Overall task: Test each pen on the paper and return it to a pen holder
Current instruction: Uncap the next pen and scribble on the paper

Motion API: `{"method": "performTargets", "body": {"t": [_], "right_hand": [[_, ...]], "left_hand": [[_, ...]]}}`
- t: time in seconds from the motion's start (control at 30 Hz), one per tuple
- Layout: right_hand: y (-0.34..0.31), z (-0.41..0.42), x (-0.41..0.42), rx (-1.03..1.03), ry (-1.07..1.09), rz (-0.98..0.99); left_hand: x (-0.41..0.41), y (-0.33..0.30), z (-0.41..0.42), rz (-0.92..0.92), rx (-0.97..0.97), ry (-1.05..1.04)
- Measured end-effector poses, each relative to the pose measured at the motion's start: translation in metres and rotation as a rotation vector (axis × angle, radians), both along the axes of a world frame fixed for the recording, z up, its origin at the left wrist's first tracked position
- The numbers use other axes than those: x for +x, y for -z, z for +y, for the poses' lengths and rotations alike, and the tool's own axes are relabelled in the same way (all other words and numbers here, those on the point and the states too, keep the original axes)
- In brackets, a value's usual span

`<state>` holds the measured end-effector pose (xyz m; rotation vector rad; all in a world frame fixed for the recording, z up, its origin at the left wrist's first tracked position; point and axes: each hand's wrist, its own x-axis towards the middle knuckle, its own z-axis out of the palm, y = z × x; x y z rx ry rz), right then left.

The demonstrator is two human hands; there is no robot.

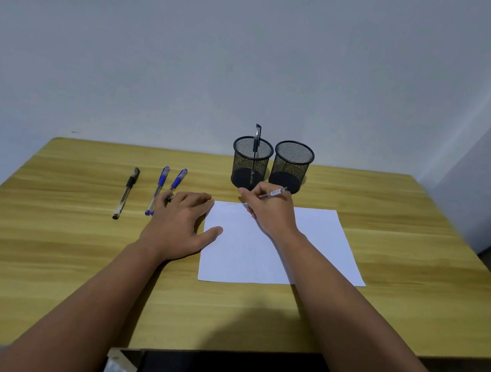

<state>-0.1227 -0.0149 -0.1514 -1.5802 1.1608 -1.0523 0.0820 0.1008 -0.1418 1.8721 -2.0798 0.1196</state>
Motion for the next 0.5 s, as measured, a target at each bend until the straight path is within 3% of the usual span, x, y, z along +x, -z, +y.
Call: {"method": "performTargets", "body": {"t": [0.5], "right_hand": [[0.0036,-0.0024,-0.0009,0.004,0.031,-0.027]], "left_hand": [[-0.0003,-0.0017,-0.0004,-0.001,0.029,0.0]]}}
